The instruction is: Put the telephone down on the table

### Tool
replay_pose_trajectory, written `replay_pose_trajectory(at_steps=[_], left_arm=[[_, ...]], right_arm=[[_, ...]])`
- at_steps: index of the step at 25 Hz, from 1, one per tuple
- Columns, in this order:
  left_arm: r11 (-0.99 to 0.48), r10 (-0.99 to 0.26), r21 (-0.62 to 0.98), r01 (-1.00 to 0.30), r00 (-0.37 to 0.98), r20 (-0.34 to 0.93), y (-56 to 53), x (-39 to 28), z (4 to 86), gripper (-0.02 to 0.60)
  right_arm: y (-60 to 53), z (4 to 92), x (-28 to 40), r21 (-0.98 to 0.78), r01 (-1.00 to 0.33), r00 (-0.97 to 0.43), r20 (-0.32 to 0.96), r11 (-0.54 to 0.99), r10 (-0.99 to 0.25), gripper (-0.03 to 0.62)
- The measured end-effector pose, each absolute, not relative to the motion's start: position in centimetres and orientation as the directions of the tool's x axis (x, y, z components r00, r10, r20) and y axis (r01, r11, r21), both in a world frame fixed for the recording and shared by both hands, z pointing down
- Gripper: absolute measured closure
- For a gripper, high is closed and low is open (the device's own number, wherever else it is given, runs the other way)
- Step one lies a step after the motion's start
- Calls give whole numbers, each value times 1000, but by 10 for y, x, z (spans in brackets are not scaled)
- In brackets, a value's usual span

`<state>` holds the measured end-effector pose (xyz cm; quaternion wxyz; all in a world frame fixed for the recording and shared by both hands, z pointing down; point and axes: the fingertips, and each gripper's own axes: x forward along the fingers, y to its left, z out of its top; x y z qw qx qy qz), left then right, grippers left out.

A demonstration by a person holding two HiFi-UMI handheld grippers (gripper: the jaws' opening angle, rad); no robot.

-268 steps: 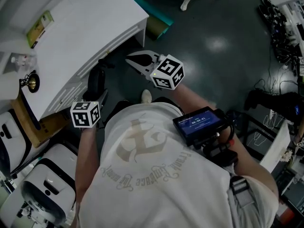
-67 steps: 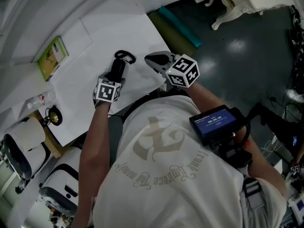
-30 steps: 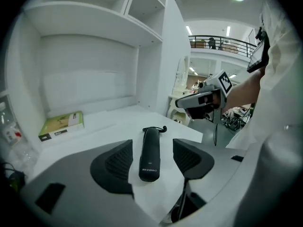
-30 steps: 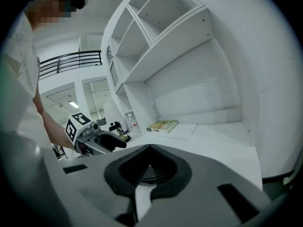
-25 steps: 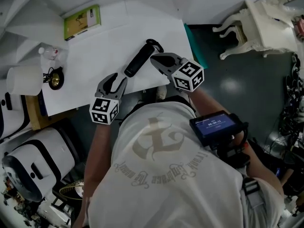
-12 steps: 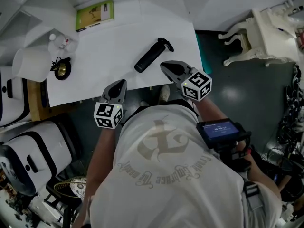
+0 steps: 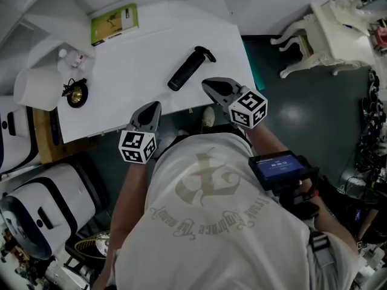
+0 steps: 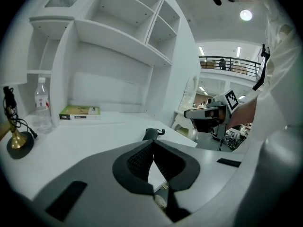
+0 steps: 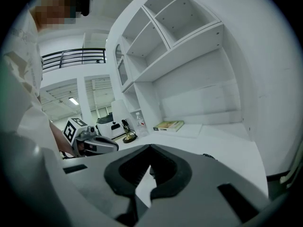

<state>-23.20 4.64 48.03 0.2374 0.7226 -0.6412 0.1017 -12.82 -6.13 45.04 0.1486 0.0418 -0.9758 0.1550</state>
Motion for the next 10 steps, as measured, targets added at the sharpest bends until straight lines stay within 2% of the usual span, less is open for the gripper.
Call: replay_pose_trajectory(at_steps=[10], left_arm=[[-82, -874, 218, -972, 175, 453, 39, -230, 480, 569]], right_arm=[[-64, 452, -125, -295, -142, -950, 310, 945, -46, 579]])
